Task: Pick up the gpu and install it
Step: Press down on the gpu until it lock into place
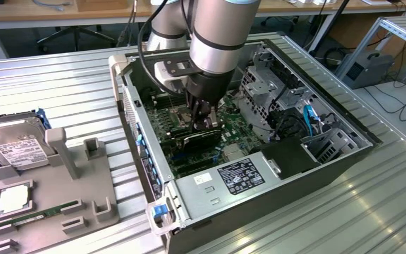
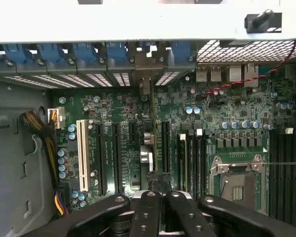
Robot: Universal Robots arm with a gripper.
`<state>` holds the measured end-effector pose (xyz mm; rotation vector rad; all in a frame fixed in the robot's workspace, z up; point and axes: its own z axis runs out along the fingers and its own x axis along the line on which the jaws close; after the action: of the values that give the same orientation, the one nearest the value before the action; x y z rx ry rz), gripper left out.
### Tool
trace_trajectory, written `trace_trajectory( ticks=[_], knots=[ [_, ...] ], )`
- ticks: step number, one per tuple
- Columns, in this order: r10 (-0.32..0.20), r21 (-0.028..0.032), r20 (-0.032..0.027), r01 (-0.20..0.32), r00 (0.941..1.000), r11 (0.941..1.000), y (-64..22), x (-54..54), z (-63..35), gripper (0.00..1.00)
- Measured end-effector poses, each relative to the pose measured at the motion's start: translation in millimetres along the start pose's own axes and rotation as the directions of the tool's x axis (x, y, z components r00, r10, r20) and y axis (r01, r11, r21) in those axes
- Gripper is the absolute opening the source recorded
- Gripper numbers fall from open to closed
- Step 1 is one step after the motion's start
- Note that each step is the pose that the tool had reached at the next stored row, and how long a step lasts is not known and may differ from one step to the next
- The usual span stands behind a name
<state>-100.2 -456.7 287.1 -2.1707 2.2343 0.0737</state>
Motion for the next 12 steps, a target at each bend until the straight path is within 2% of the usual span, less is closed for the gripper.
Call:
trace_trajectory(
  ticks=[7,12],
  knots=[
    [0.0,0.0001,0.0001,0.0,1.0,1.0,0.3,-0.7,3.2,0.11],
    [0.0,0.0,0.0,0.0,1.0,1.0,1.0,-1.1,11.2,0.11]
  ],
)
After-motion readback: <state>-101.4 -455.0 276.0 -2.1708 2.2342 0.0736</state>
